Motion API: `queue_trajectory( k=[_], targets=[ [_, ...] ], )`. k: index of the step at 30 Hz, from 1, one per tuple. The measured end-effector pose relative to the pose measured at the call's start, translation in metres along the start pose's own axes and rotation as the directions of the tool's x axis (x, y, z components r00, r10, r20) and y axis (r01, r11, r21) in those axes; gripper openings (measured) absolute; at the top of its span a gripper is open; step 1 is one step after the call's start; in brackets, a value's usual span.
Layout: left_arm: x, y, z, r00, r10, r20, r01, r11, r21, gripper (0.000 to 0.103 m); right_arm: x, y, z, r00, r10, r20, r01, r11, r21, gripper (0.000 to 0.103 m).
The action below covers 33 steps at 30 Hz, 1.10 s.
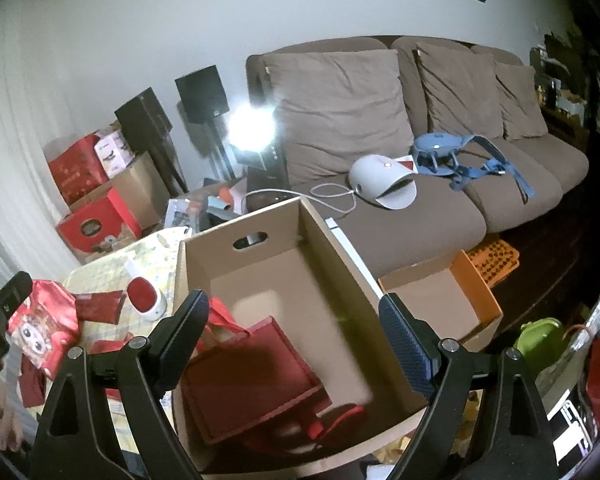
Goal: Organize objects
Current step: 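Raise both open tools up and away from the bag in the box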
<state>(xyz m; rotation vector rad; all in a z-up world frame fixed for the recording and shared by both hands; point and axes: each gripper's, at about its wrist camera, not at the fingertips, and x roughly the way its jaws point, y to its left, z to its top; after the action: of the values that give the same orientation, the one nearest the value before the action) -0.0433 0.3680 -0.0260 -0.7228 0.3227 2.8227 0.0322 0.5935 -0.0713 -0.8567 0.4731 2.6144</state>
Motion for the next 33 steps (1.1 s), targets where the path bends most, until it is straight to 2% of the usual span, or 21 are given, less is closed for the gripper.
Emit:
queue_trajectory(
  k=[3,7,11,15,21,23,25,30,33],
  targets=[
    [-0.007,-0.005,0.000,1.000,-0.028,0.001,0.028,1.000,0.001,0.103,-0.001,0.003,0.000,1.000,0.008,0.006,-0.008,1.000,-0.009,0.088],
    [-0.014,-0.003,-0.002,0.995,-0.083,-0.046,0.082,0.997,-0.014,0.103,-0.002,0.008,0.000,1.000,0.016,0.009,-0.016,1.000,-0.011,0.088],
    [-0.020,-0.002,-0.003,0.996,-0.074,-0.052,0.075,0.997,0.021,0.103,-0.003,0.017,0.000,1.000,0.018,0.007,-0.018,0.999,-0.033,0.088],
    [-0.023,0.002,-0.001,0.994,-0.093,-0.064,0.095,0.995,0.025,0.103,-0.002,0.030,0.000,1.000,0.029,0.005,-0.029,0.998,-0.061,0.088],
    [-0.018,0.018,-0.004,0.990,-0.130,-0.046,0.130,0.992,0.000,0.103,0.002,0.049,-0.003,0.998,0.056,-0.009,-0.057,0.992,-0.112,0.088],
    [-0.016,0.022,-0.007,0.991,-0.133,-0.017,0.134,0.991,0.010,0.103,0.003,0.057,-0.004,0.998,0.060,-0.013,-0.061,0.990,-0.129,0.088],
    [-0.014,0.025,-0.014,0.994,-0.109,0.026,0.108,0.994,0.015,0.103,0.004,0.062,-0.006,0.997,0.069,-0.016,-0.071,0.989,-0.133,0.088],
    [0.002,0.041,-0.023,0.985,-0.168,-0.040,0.166,0.985,-0.042,0.103,0.007,0.081,-0.008,0.994,0.110,-0.026,-0.113,0.984,-0.137,0.088],
    [0.012,0.052,-0.022,0.985,-0.158,-0.068,0.153,0.986,-0.067,0.103,0.007,0.089,-0.008,0.993,0.120,-0.014,-0.120,0.990,-0.076,0.091]
  ],
)
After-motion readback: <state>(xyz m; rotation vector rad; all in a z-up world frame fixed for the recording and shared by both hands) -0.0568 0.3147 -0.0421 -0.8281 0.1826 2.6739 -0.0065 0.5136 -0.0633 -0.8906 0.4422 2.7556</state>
